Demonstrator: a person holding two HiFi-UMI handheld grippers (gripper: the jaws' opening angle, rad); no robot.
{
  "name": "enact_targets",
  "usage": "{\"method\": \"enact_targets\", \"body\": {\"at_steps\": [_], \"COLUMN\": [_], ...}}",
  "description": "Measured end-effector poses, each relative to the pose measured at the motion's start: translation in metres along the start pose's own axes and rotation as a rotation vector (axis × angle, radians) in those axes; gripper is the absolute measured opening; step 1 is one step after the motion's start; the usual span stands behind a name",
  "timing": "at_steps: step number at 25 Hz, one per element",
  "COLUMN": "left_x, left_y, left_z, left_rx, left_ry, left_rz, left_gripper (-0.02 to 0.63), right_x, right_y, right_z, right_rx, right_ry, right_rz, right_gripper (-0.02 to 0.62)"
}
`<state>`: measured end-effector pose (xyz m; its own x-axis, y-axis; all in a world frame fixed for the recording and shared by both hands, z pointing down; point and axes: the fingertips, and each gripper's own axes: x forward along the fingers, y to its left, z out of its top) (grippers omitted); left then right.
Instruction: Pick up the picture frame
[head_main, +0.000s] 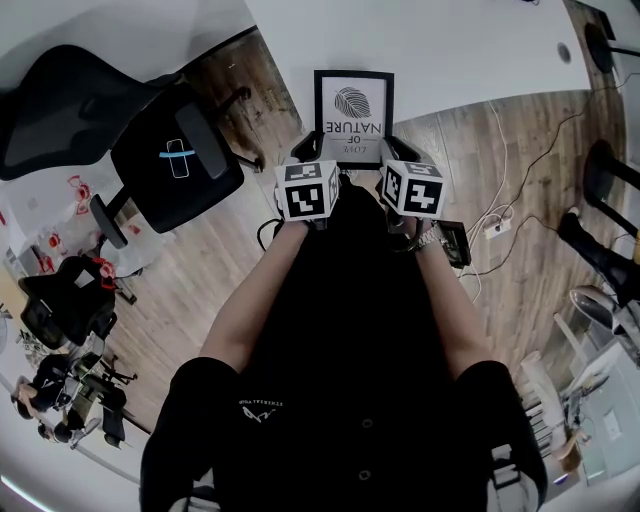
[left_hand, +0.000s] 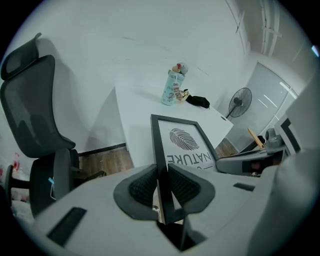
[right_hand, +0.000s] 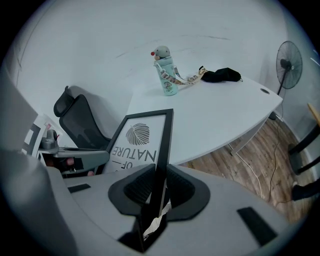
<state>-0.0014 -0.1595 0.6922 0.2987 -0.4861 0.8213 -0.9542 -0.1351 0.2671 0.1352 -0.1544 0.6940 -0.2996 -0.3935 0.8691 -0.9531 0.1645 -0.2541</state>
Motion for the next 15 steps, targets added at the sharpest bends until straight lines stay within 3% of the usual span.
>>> {"method": "enact_targets", "body": {"at_steps": [15], "left_x": [-0.054], "left_y": [-0.021], "left_z": [0.002], "left_rx": [0.038], "left_ry": [-0.148], "left_rz": [0.037], "left_gripper": [0.077], "right_x": [-0.051], "right_y": [0.012], "right_z": [0.000], "right_rx": [-0.055], "right_ry": [-0.130], "right_rz": [0.021], "right_gripper": [0.067]}}
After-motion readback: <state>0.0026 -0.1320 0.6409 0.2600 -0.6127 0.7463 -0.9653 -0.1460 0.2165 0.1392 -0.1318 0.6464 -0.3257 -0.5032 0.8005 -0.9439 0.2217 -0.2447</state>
